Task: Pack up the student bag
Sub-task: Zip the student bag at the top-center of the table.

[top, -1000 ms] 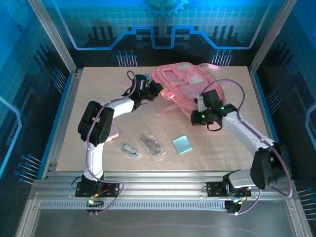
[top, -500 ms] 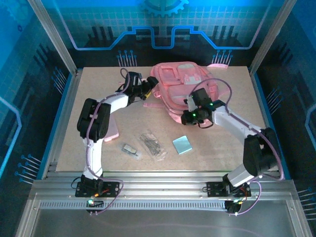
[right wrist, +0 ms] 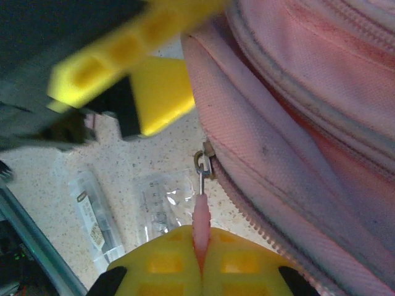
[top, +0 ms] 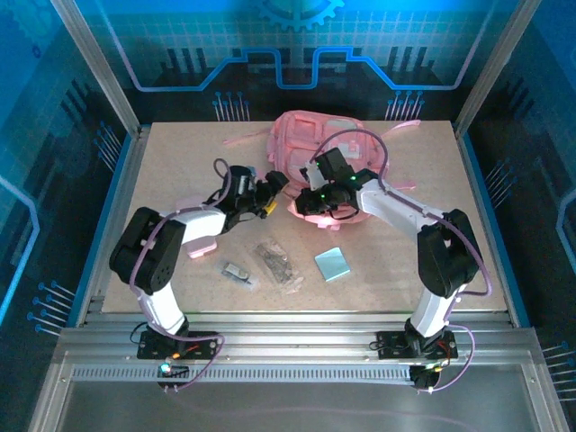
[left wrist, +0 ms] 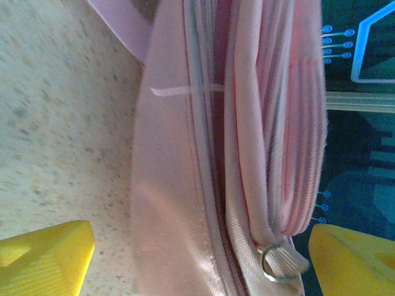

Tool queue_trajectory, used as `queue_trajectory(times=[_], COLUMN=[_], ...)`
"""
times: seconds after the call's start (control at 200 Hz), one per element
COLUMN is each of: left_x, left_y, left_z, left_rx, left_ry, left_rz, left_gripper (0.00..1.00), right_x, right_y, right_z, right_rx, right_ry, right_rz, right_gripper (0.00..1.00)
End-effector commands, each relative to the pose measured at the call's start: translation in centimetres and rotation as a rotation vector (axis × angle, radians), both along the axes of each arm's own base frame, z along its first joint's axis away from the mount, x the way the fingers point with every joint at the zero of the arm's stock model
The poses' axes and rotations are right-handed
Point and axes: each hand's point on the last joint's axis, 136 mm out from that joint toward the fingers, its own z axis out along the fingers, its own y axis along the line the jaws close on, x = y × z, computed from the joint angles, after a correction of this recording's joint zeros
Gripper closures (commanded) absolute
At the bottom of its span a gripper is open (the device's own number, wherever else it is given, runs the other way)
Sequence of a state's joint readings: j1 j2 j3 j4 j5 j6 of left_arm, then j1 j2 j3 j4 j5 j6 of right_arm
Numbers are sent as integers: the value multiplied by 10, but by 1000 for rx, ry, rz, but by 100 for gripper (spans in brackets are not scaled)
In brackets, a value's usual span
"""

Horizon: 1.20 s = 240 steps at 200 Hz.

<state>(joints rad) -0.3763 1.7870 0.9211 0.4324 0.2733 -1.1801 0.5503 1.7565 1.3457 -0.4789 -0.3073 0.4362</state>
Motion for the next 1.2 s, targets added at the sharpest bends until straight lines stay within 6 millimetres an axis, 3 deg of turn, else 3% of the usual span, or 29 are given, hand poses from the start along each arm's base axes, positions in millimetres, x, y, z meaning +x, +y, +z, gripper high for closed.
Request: queue_trajectory(times=[0.0,0.05,0.11,0.225,0.3,0.44,0.55,0.825,0.986,1.056,1.121,1.196], left_x=[14,19,25,37,41,48,50,57,74,84,88,83], left_y=[-19,-26,-32,-28,-17,2,12,45,70,81,88,91], left_z=[3,0,1,7,10,21,25,32,33,33,31,32], left_rx=[-85,-99,-108,-65,-6,42,72,87,124,120,124,146], left_ry=[-33,-38,-59,-110,-122,-140,-140,-139,-116,-93,-60,-31], left_rz=[34,31,27,37,45,50,35,-61,-127,-120,-98,-84], left_gripper=[11,15,26,80,100,100,100,100,100,85,42,12], right_x=[-10,-16,-24,-41,-53,-70,-70,-39,-20,-10,-3,3], right_y=[31,31,27,7,-13,-60,-94,-176,-193,-182,-164,-138], right_z=[33,31,25,8,-5,-24,-29,-32,-29,-27,-26,-24], right_rx=[131,126,111,32,-43,-158,-202,-333,-358,-305,-227,-176], right_ry=[-38,-26,-6,37,70,127,131,61,25,11,17,8], right_rz=[80,85,83,63,51,-11,-78,-235,-293,-287,-264,-220], right_gripper=[100,100,100,100,100,100,100,100,100,100,100,100])
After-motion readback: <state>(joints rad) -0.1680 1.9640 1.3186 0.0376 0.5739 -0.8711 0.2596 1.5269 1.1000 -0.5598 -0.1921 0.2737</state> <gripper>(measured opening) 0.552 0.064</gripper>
